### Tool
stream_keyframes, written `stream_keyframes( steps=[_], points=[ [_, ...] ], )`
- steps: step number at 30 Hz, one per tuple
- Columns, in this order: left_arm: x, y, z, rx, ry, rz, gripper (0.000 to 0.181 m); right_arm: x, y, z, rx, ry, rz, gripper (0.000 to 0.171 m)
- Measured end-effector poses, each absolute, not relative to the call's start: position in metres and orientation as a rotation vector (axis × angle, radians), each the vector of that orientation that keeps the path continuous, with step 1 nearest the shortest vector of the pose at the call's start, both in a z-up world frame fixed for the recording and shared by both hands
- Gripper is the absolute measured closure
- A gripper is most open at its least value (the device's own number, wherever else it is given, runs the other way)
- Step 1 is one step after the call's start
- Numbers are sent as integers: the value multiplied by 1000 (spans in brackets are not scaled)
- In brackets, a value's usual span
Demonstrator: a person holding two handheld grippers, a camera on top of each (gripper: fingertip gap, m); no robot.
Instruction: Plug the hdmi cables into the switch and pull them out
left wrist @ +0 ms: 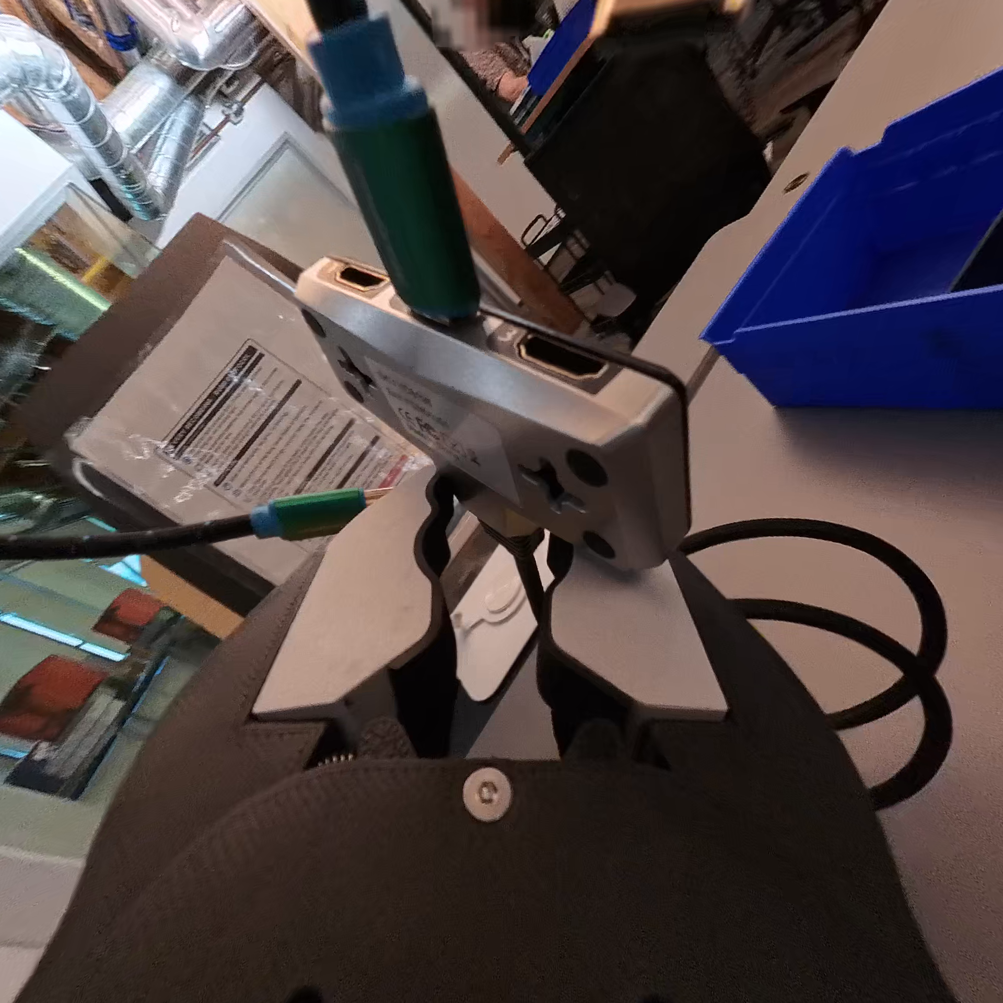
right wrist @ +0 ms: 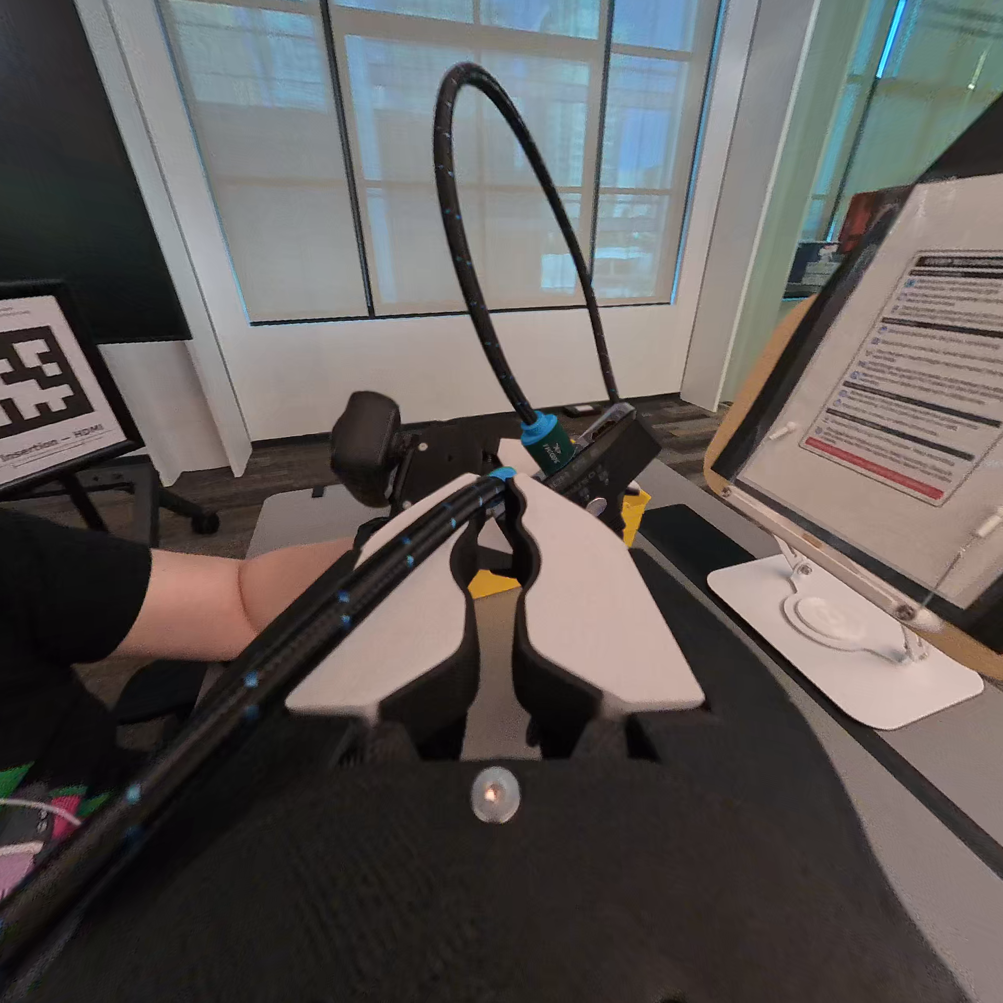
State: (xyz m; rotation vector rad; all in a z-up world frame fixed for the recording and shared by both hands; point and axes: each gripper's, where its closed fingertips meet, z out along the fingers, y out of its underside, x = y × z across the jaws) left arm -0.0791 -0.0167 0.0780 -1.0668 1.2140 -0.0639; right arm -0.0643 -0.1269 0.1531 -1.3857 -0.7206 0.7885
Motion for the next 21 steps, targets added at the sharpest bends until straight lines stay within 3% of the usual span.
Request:
stream_keyframes(
  steps=[1, 21],
  points=[
    [-80, -15, 78, -1065, 1204, -40, 148, -67, -124, 151, -1399, -710, 773, 166],
    [-83, -7, 76, -1062, 1173, 62, 149, -76, -103, 134, -1479, -678, 563, 165]
  ],
)
